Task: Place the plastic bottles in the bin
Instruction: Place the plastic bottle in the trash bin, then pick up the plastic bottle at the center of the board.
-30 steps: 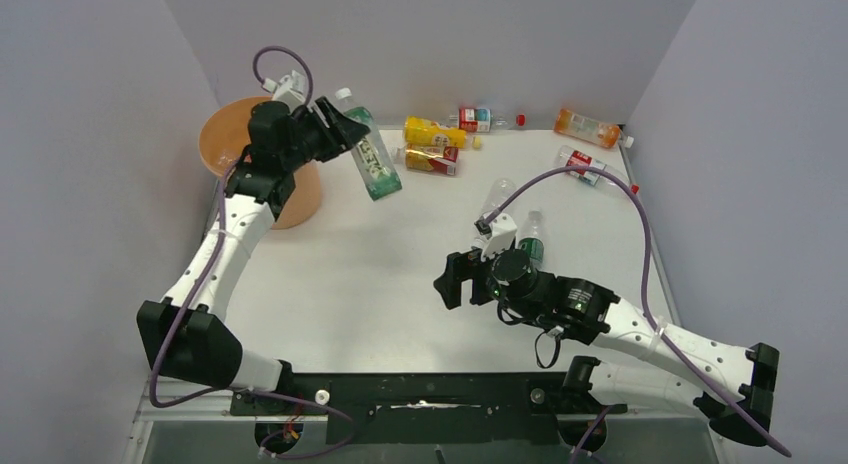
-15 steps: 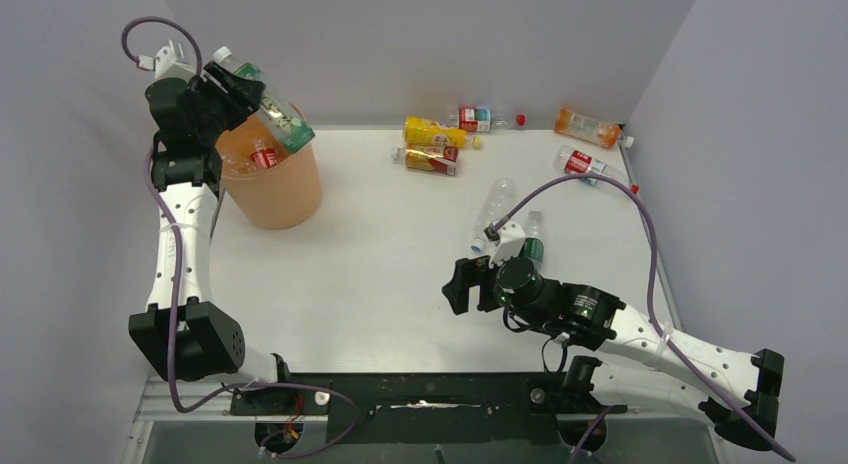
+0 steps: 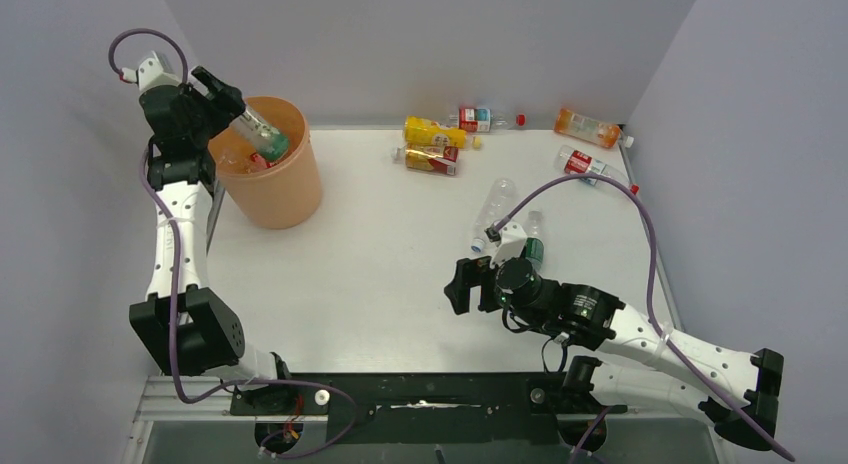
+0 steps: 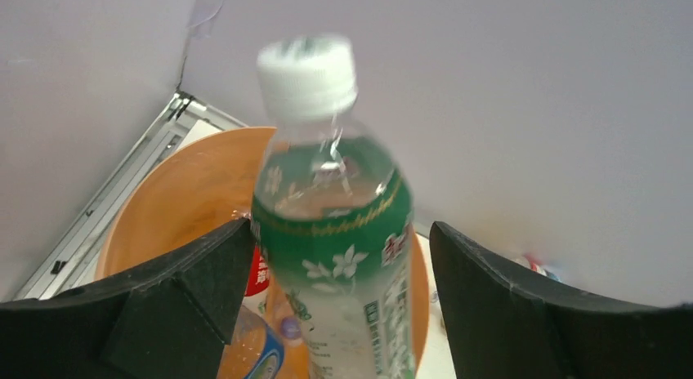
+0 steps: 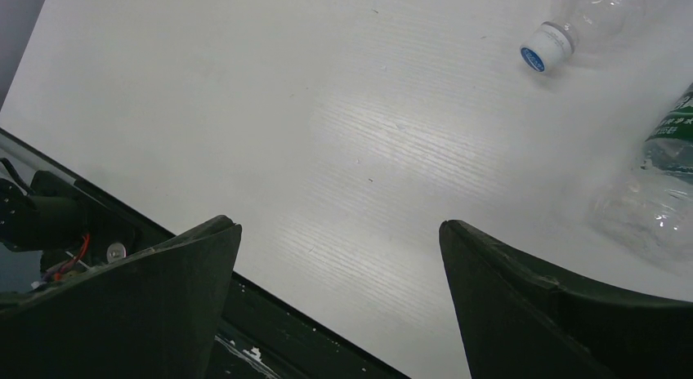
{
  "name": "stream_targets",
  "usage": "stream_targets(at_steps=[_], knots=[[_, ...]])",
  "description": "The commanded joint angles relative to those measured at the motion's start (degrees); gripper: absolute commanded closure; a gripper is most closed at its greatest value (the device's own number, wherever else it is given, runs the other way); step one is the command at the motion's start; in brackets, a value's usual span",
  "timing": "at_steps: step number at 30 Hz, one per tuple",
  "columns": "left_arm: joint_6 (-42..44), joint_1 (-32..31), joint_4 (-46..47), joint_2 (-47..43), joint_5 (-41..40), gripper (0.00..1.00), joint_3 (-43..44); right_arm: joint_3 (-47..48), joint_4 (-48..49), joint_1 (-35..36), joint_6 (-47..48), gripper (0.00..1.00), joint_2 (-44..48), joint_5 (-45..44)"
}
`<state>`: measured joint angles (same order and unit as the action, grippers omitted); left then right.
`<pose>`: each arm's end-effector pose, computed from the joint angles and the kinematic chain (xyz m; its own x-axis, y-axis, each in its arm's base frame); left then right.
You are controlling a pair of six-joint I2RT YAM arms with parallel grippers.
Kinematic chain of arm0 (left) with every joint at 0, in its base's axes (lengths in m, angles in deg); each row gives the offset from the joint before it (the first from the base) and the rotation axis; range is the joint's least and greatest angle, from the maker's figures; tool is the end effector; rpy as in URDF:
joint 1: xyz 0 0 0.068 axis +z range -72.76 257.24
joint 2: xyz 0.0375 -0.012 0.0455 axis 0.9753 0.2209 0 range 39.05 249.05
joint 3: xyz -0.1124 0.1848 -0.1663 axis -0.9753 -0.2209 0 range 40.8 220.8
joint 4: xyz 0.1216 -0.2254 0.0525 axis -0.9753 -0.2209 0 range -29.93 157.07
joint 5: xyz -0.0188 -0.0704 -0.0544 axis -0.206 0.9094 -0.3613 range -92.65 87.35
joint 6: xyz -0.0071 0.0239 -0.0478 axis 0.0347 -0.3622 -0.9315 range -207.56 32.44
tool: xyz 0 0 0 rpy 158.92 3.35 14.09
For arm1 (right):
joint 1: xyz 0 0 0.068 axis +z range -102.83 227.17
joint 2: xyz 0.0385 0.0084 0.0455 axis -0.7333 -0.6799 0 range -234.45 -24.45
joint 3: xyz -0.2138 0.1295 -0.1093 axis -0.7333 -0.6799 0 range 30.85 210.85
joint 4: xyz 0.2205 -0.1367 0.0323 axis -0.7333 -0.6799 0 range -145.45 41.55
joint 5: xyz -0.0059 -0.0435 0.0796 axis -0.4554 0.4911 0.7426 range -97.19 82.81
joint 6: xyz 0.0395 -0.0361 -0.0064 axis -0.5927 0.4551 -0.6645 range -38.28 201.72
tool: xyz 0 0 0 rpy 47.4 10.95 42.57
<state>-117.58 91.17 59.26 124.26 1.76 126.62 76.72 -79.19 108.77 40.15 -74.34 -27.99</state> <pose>0.3413 0.0819 0.4255 -0.0222 -0.5196 -0.8541 -0.2046 0.8386 -0.5048 0.0998 0.1582 0.2969 -0.6564 0.0899 -0.7490 -0.3317 0.8574 0.3936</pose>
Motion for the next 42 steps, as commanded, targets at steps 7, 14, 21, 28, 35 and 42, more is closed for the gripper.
stream_targets(at_steps=[7, 14, 21, 28, 35, 42], knots=[[1.7, 0.1, -0.7, 0.9, -3.3, 0.17, 1.6, 1.2, 0.3, 0.3, -0.6, 0.02, -1.4, -2.8], [0.4, -2.6, -2.5, -1.5, 0.2, 0.16, 2.3, 1.8, -2.0, -1.6, -2.7, 0.02, -2.3, -6.1], [2.1, -12.4, -6.5, -5.9, -1.7, 0.16, 0.4, 2.0, -8.2, -15.6, -3.7, 0.02, -2.4, -4.9], [1.8, -22.1, -8.7, -9.4, -2.3, 0.16, -3.6, -1.9, -8.0, -30.3, -0.6, 0.02, -4.3, 1.4], [1.4, -33.5, -9.7, -11.7, -5.5, 0.16, -8.4, -6.1, -2.8, -36.7, 1.8, 0.02, -8.7, 4.8], [0.8, -43.8, -9.8, -10.9, -10.2, 0.16, -12.5, -8.1, 2.1, -39.6, 3.2, 0.02, -12.9, 6.5]])
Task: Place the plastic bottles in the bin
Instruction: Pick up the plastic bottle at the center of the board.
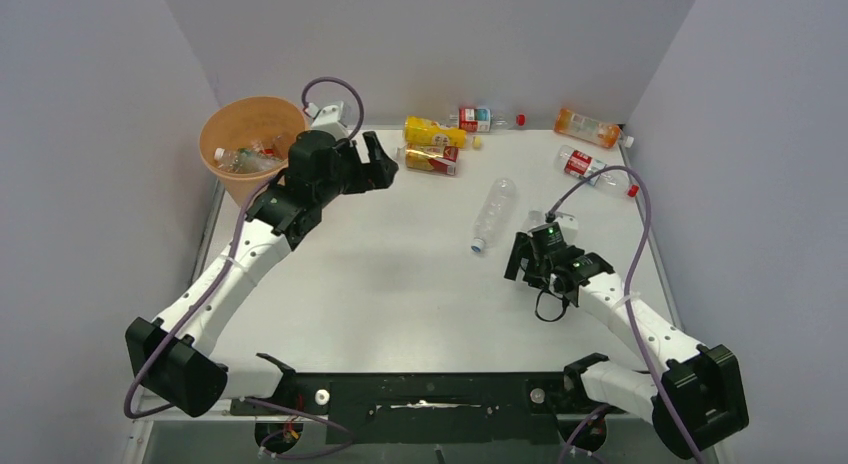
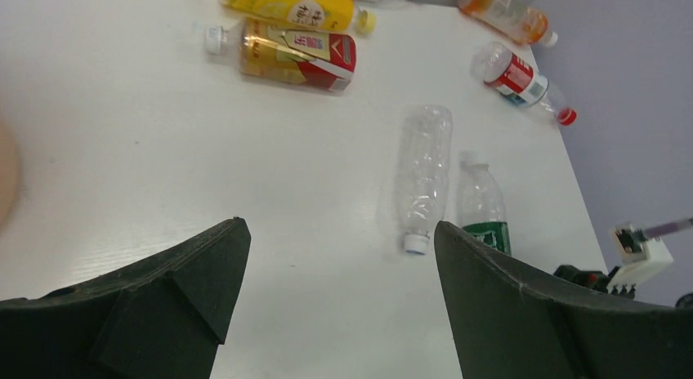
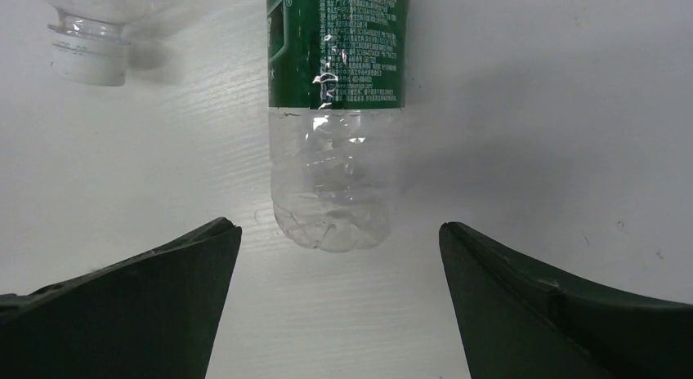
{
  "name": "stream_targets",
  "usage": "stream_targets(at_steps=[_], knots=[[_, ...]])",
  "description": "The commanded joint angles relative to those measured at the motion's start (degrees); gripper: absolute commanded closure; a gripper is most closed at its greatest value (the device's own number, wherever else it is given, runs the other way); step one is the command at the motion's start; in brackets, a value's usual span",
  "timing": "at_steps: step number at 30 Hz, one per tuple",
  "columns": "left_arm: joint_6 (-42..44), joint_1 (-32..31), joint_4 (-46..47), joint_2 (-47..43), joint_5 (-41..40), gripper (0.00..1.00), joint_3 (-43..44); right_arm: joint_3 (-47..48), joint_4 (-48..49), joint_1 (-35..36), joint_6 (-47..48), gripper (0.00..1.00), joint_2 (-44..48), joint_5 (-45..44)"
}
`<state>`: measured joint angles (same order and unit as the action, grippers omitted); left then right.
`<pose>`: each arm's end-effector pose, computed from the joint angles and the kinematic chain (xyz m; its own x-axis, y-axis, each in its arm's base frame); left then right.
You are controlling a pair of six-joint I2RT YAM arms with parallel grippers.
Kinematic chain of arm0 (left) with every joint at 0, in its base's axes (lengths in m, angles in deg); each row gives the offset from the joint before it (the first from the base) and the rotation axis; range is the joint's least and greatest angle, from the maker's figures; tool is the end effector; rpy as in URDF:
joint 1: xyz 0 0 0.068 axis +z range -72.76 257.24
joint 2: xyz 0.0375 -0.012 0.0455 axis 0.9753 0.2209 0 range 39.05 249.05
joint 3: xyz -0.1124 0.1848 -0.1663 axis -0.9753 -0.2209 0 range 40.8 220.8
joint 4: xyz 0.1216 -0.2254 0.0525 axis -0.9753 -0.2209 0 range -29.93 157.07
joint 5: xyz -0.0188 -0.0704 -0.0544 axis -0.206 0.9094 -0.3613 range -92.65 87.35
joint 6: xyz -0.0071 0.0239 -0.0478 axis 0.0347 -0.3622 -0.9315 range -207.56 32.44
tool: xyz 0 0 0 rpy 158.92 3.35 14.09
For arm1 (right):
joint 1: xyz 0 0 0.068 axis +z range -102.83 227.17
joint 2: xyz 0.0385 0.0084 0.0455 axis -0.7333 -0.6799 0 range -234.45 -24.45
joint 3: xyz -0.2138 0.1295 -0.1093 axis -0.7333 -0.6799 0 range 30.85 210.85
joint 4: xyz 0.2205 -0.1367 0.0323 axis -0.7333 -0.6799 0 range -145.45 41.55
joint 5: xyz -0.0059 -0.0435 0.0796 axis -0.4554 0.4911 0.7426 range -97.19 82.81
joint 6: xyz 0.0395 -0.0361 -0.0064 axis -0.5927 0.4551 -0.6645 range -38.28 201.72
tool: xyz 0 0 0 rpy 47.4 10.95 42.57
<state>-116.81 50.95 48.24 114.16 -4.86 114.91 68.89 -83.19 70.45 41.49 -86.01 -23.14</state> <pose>0.2708 -0.1322 0.3872 -0.4657 -0.3146 -0.8271 0.2091 0.8691 -0.4483 0.1873 0.0700 0.2108 -0.7561 0.3505 -0.5526 0.3156 0.9351 0.1613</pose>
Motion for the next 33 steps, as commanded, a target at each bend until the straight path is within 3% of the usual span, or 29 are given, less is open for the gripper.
stream_targets(at_steps=[1, 10, 15, 19, 29, 33], knots=[[-0.1, -4.4, 1.3, -0.6, -3.8, 0.16, -1.3, -0.3, 6.7, -1.5, 2.0, 0.02, -1.9, 1.8], [-1.7, -9.4, 2.1, 0.4, -5.3, 0.16, -3.7, -2.3, 12.5, -2.6, 2.4, 0.0, -7.4, 4.1], [-2.0, -10.7, 2.3, 1.1, -5.7, 0.16, -4.2, -3.8, 14.6, -2.6, 1.9, 0.06, -9.0, 4.6], [-2.2, -11.4, 2.3, 1.6, -5.9, 0.16, -4.2, -4.8, 15.2, -2.7, 1.6, 0.13, -8.6, 5.0], [-2.6, -12.9, 2.5, 3.1, -5.8, 0.16, -3.9, -5.1, 13.1, -2.7, 1.7, 0.46, -4.5, 4.2], [-2.8, -13.9, 2.7, 4.2, -5.2, 0.16, -3.2, -4.6, 10.9, -2.4, 1.6, 0.5, -0.6, 3.8]])
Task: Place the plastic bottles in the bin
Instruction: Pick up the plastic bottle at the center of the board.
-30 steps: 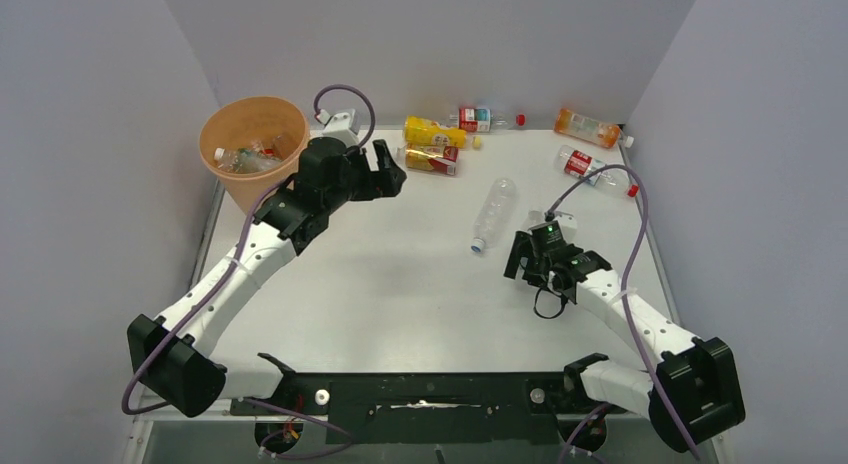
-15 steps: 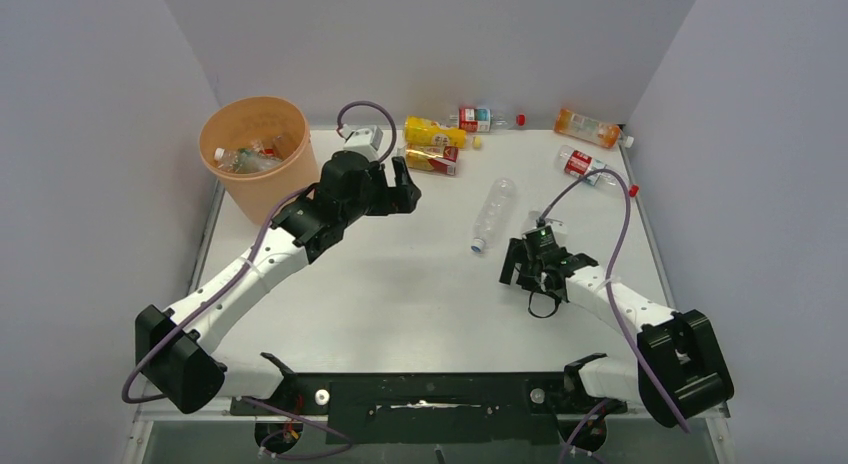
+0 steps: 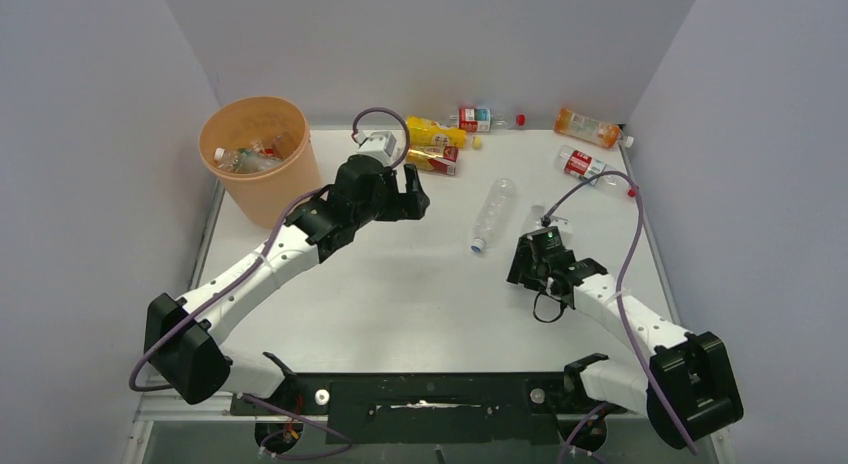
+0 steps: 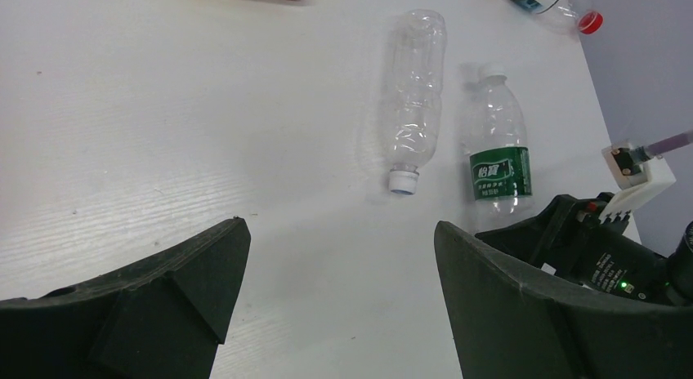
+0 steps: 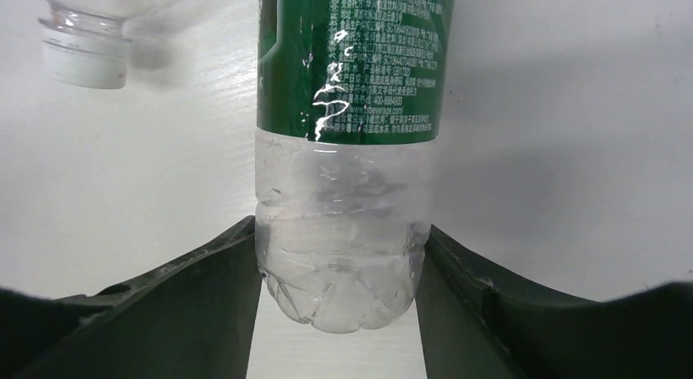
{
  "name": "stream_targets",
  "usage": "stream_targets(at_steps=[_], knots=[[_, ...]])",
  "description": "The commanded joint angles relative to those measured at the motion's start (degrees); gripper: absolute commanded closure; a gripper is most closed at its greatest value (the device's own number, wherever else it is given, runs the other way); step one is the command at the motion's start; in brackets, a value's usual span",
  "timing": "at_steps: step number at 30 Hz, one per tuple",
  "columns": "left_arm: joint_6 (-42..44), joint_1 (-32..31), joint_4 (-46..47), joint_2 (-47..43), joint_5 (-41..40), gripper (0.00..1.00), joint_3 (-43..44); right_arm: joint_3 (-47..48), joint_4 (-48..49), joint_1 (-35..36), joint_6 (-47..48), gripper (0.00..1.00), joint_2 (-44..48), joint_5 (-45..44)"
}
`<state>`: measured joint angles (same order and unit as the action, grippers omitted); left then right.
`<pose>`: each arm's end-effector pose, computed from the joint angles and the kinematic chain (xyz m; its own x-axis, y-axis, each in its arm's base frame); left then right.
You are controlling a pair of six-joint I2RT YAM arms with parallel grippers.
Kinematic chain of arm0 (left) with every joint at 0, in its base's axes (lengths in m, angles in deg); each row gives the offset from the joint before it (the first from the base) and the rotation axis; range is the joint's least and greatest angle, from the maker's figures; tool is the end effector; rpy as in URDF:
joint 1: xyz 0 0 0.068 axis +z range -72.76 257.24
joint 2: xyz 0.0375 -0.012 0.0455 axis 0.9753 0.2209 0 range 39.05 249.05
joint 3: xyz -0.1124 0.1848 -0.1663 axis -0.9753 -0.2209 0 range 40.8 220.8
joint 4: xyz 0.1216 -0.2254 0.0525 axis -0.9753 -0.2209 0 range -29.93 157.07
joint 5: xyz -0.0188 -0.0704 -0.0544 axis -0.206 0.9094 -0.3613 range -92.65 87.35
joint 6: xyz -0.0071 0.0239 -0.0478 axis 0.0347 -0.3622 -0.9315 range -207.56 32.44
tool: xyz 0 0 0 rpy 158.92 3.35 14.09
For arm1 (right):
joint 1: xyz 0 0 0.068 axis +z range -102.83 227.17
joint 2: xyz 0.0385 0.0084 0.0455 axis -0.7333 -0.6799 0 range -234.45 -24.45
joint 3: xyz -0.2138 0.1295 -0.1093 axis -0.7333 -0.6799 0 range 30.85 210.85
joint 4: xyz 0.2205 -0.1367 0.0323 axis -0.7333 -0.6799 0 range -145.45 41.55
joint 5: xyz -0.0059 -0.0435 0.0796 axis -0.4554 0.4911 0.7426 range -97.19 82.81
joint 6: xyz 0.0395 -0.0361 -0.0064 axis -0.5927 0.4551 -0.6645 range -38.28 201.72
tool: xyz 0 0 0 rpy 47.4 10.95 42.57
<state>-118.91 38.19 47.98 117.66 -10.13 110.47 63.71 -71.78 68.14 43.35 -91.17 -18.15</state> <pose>0.2482 -0.1953 0.3422 -0.5902 -0.1856 -0.7856 0.2673 0.8734 -0.4071 0.1999 0.0694 0.1777 -0.7737 0.3559 -0.5241 0.2869 0.9344 0.2111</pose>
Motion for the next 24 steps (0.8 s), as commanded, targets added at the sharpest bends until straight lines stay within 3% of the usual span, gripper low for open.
stream_targets(at_steps=[1, 14, 24], knots=[[-0.8, -1.4, 2.9, 1.1, 0.2, 0.16, 1.6, 0.8, -1.1, 0.1, -0.4, 0.5, 6.2, -1.2], [-1.0, -4.5, 4.0, 5.4, 0.6, 0.16, 5.0, 5.6, -11.6, 11.7, -6.6, 0.5, 20.1, -9.6], [-7.2, -2.4, 12.5, 5.7, 11.6, 0.11, 1.6, 5.4, -9.9, 14.9, -6.7, 0.5, 26.8, -9.6]])
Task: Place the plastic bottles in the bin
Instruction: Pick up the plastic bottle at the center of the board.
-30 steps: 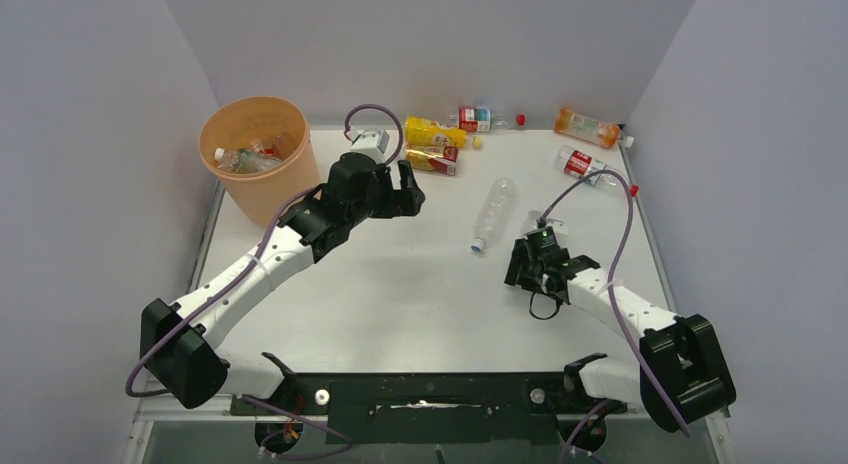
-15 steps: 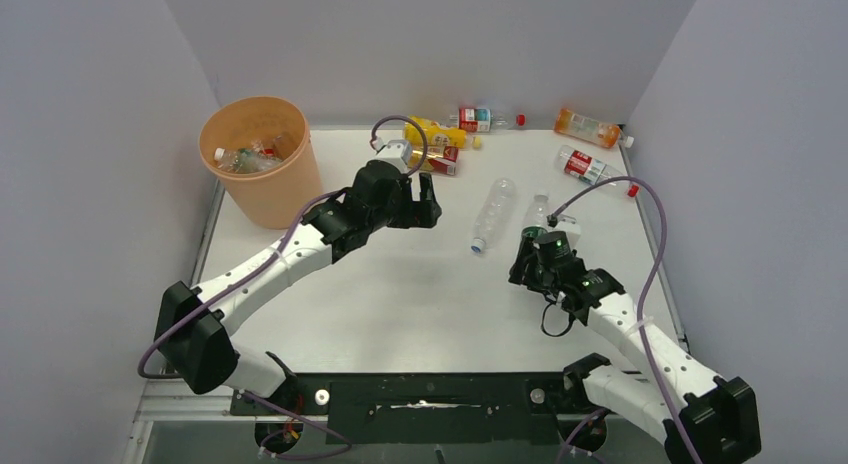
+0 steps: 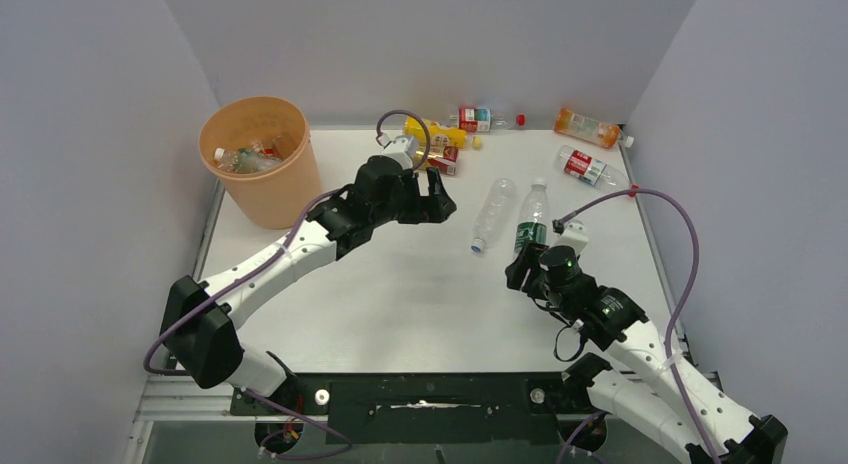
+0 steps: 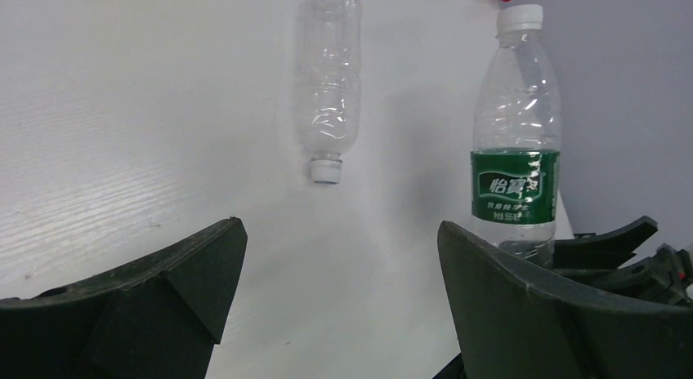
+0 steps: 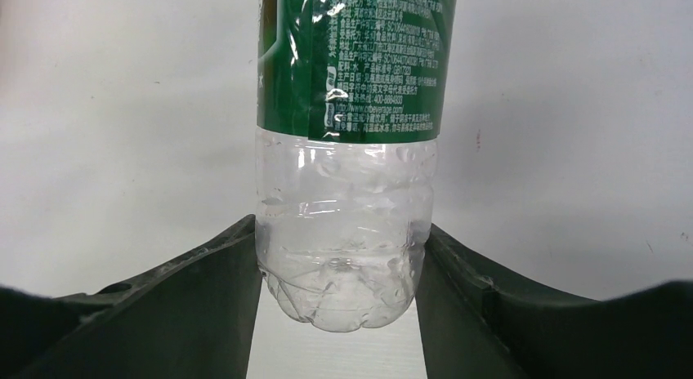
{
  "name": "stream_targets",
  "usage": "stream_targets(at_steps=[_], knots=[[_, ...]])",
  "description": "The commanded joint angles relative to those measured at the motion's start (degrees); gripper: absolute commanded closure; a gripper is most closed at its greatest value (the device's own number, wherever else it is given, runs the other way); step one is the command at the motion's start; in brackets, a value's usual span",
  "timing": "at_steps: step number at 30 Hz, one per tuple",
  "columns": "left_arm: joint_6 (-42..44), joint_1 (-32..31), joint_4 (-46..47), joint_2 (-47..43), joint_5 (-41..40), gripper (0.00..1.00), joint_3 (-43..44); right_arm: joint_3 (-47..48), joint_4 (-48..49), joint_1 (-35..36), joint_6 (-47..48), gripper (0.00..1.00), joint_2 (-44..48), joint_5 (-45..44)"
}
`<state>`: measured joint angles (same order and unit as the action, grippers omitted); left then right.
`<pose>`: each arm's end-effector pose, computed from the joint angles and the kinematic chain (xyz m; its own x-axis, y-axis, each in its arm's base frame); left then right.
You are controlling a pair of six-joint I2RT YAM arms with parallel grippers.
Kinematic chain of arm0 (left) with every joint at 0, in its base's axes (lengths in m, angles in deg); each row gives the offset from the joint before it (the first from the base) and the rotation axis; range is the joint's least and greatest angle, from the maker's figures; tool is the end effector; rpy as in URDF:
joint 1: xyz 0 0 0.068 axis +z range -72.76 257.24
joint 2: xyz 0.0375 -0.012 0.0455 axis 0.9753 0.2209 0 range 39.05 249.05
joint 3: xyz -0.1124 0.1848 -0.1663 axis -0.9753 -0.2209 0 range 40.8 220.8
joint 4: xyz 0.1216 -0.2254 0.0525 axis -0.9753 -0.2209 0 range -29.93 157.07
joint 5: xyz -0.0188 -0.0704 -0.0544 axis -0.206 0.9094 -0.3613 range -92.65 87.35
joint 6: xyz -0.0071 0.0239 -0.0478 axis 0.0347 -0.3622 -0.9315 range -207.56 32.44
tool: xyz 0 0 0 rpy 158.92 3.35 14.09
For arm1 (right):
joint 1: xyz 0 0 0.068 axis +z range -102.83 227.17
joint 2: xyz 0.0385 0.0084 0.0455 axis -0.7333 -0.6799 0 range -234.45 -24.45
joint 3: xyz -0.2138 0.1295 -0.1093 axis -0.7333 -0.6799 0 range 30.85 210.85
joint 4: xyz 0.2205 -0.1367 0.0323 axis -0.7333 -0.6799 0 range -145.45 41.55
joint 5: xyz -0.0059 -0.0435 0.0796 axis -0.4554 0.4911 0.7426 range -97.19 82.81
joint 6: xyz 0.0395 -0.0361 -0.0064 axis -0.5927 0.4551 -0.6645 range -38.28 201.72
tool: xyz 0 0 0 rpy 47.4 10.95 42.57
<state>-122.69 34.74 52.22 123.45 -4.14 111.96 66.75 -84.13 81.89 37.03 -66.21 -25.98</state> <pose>0.2537 -0.2311 0.3270 -0.6628 -0.1730 -0.7285 0.3386 0.7985 -0.4977 0.1327 0.0780 0.2525 -0.6274 0.3751 -0.6824 0.1407 0.9165 0.3745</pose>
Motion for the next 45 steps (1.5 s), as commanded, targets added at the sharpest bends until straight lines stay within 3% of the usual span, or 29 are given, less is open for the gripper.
stream_targets(at_steps=[1, 9, 18, 45], knots=[[-3.9, 1.2, 9.2, -0.2, 6.4, 0.11, -0.4, 2.3, 2.9, 1.4, -0.2, 0.5, 2.1, -1.7], [-10.7, 3.3, 17.9, -2.0, 11.5, 0.11, -5.8, 0.3, 7.9, 3.5, 0.7, 0.49, 4.0, -0.8], [-13.6, 3.6, 18.5, -2.1, 9.1, 0.11, -6.3, 1.3, 11.4, 6.7, 3.2, 0.49, 2.2, -1.4], [-18.1, 4.8, 26.1, -5.2, 11.8, 0.11, -12.7, 12.3, 16.6, 25.5, 5.9, 0.49, -18.9, -12.7]])
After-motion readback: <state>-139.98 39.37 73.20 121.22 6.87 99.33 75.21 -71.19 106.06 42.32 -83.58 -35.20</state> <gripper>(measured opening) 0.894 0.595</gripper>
